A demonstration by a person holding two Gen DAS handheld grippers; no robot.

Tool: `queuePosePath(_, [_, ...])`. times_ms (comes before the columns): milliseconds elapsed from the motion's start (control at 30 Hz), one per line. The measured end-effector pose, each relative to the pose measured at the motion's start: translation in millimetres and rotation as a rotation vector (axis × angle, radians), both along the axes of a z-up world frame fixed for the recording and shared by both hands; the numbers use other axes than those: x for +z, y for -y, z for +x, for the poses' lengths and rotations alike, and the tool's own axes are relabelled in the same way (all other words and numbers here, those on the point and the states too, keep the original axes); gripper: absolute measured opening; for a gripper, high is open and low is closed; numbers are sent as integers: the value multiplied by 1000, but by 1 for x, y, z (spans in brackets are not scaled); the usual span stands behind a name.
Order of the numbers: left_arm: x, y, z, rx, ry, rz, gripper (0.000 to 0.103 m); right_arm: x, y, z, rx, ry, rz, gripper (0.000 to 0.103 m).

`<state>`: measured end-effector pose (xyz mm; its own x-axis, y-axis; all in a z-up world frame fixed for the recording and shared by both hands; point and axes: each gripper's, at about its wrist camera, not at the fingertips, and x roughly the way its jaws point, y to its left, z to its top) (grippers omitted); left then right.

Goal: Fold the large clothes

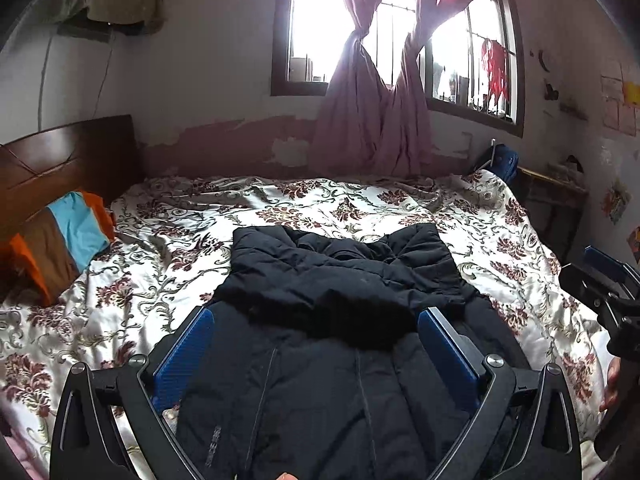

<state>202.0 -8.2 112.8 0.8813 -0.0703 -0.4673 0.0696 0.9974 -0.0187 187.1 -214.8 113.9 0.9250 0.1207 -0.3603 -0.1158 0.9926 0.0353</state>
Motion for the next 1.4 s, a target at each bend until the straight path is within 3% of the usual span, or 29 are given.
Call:
queuePosePath(200, [-10, 4, -26, -16, -1, 42, 103, -18, -11, -29, -24, 2, -58, 101])
queuePosePath(333, [-21, 3, -42, -4, -9, 49, 103, -23, -12, -48, -27, 2, -41, 101])
queuePosePath(600, [-46, -10, -64, 26, -64, 22, 103, -46, -8, -70, -56, 4, -57, 101])
queuePosePath(967, [-82, -25, -91, 23, -135, 55, 103, -82, -3, -88, -92, -81, -111, 101])
queuePosePath(1233, [-104, -17, -111, 41, -83, 71, 103, -97, 6, -96, -110, -126, -86, 101])
queuePosePath(1400, [-116, -18, -119, 17, -122, 92, 103, -107, 6, -97, -72, -213, -107, 101])
